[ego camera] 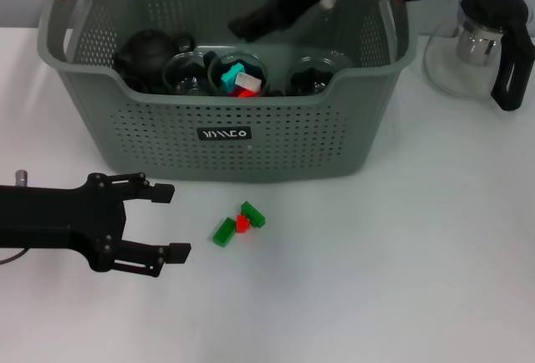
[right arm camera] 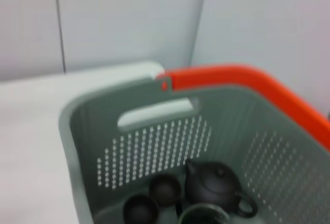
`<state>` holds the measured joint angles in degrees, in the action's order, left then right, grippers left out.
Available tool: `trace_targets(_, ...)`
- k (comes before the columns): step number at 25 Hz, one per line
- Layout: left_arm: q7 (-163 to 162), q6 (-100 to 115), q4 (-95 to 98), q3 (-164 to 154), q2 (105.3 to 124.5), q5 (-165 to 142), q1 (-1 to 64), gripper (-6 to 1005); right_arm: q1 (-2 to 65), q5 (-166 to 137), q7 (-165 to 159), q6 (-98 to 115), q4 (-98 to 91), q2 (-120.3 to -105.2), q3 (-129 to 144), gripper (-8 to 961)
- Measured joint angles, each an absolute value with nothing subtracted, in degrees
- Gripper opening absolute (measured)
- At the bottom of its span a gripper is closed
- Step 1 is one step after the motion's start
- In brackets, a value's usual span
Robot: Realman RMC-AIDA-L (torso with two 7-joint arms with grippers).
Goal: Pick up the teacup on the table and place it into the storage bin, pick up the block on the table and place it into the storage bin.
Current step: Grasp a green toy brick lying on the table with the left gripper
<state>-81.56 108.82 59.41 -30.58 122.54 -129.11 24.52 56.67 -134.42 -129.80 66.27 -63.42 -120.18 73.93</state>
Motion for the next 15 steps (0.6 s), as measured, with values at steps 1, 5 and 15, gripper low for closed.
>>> trace_targets(1, -81.56, 108.82, 59.41, -30.58, 122.53, -129.11, 24.52, 916, 54.94, -133.09, -129.33, 67.12, -66.01, -120.12, 73.79, 928)
trace_targets(5, -81.54, 108.82, 59.41, -30.59, 122.46, -129.11, 24.52, 916, 48.94, -126.35, -126.27, 70.51, -74.88, -120.04, 73.51, 951)
trace_targets(15, -80.30, 108.36, 59.42, -31.19, 122.42, -129.72, 24.52, 916, 37.52, -113.51, -119.07, 85.09, -84.07, -119.96, 70.82, 951)
